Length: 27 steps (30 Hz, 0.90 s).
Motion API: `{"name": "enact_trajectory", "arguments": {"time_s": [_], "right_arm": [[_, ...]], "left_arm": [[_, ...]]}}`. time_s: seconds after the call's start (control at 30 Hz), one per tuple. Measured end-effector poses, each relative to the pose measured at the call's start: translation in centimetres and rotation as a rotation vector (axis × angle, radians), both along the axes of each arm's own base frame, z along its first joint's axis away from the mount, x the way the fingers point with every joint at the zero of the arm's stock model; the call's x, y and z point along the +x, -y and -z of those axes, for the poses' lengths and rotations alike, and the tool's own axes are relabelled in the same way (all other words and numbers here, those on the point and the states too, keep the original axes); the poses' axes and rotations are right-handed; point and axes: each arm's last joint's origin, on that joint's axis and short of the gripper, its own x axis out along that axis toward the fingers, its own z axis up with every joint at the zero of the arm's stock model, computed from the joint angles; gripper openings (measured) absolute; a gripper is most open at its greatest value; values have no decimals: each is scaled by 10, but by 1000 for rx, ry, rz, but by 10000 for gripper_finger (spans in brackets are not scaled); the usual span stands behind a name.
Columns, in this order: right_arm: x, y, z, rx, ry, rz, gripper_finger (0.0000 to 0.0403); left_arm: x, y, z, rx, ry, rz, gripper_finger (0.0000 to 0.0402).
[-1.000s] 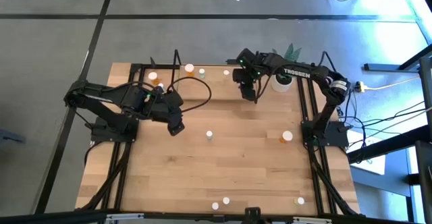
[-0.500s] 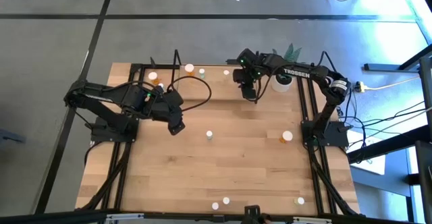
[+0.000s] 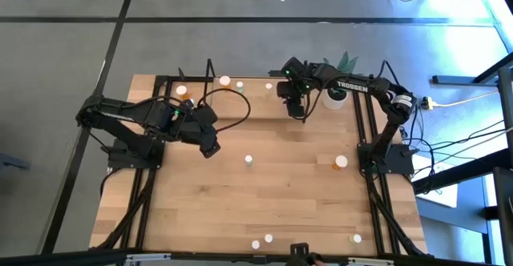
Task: Pick and place medicine bottles onto shelf by color
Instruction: Put the left pink pill bottle on the shelf aligned with the other pink pill bottle
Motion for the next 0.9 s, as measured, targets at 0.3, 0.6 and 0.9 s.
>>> {"name": "enact_trajectory", "arguments": {"time_s": [0.3,0.6,0.9], "right_arm": [[4,3,11,10,-20,2,123],[0,12,13,12,-22,28,123],[0,12,13,15,-21,30,123]], "left_arm": [[0,0,0,0,0,-1,248],[0,0,0,-3,1,-2,248],[0,0,0,-3,0,1,248]]}}
